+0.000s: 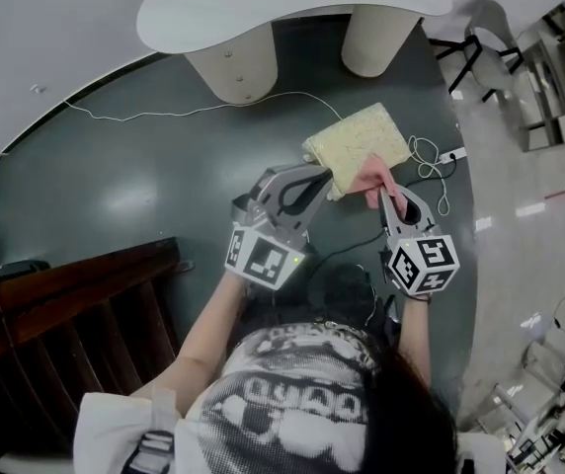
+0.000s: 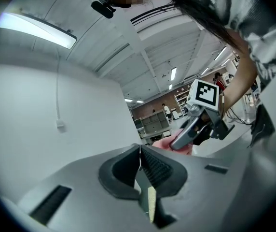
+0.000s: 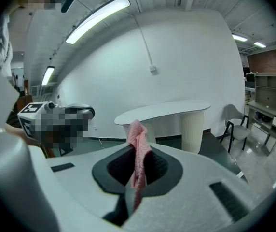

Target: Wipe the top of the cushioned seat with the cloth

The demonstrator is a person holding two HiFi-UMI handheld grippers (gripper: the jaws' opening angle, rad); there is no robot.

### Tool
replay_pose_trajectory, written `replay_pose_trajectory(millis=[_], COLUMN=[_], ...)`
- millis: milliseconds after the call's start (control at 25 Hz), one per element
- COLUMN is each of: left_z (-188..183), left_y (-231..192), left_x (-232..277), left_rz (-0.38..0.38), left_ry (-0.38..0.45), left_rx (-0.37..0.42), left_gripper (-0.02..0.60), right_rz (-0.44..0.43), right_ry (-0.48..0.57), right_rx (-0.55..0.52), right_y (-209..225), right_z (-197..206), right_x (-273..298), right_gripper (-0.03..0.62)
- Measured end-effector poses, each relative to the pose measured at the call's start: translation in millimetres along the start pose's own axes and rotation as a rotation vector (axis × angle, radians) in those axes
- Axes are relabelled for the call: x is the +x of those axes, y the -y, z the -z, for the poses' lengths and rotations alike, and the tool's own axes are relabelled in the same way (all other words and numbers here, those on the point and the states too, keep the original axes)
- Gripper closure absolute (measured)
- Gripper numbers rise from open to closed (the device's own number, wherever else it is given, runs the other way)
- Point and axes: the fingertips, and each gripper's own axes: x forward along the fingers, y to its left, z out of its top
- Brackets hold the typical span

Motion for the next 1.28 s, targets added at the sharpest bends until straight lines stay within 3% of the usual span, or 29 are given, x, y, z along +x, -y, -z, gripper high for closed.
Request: replay_pose_trajectory(millis=[480,960,1120,1280], left_z=[17.8,36.5,55.5,82.0], left_y=[-8.4,-16.5,-19.2,-19.1], left_x=[12.9,71.7,88.5,107.5], left_rz=[-0.058,-0.313,-0.404,-0.437], left_ry=[-0.035,-0.171,-0.211,-0.236], left_rx=[-0.034,-0.067,-0.091,-0.083], left_gripper=[0.575,0.575,0.575,0.575], right_rz=[-0.08,-0.34,-0.416,-0.478], right_ry=[-0.055,-0.24,-0.316,-0.371], right_rx=[-0.111,-0.282,-0.322,-0.341], right_y=[32.3,127.8,151.4,163.7], right_z=[-10.2,29.7,61.4,103.1], right_x=[45.2,134.9,173.4,214.6], right_gripper=[0.582,0.582,0.582,0.582])
